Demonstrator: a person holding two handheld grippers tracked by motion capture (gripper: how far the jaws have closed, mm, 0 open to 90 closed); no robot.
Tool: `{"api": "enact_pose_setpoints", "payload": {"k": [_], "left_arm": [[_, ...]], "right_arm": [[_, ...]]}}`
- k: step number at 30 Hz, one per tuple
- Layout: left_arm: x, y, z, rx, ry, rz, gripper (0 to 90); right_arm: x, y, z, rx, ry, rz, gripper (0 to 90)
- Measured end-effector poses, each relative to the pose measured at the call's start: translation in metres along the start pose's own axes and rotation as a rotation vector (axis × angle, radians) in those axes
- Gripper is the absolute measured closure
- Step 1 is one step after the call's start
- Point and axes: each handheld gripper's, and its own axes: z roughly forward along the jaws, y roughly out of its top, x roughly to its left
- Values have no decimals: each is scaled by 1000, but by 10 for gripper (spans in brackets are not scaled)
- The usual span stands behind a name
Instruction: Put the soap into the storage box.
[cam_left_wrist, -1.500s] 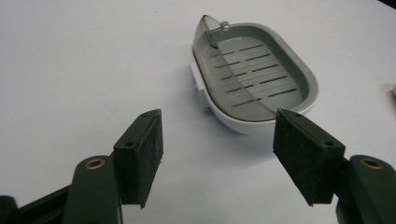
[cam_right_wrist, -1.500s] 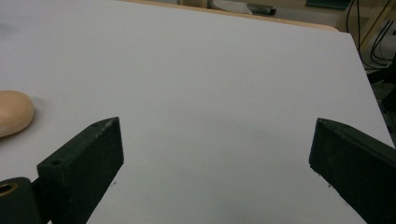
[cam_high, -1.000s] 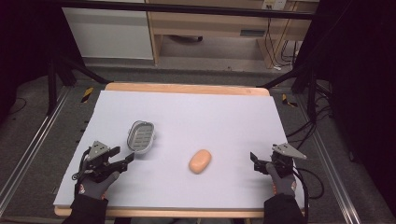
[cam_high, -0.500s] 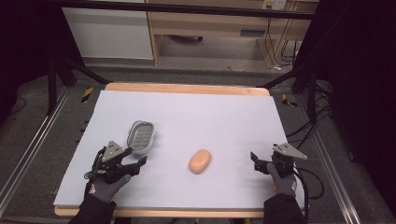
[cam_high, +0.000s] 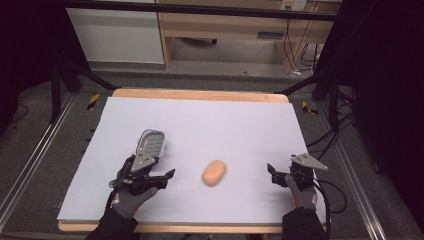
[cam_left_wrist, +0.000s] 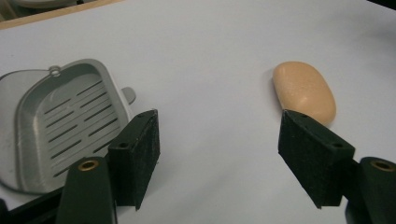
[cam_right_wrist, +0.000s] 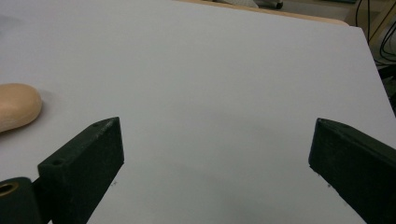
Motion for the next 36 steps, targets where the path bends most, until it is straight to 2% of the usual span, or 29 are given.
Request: {"api": "enact_pose_setpoints", "payload": {"k": [5, 13, 29, 36], "left_arm": [[-12, 15, 9, -10, -28, 12, 285], [-26, 31, 23, -4, -46, 36, 279], [-55, 44, 58, 51, -97, 82, 260], [-63, 48, 66, 72, -95, 102, 257]], "right_arm": [[0, -1, -1, -3, 0, 5, 36], [-1, 0, -2, -11, 0, 8, 35], [-1, 1, -3, -24, 5, 7, 35], [-1, 0, -2, -17, 2, 6, 35]]}}
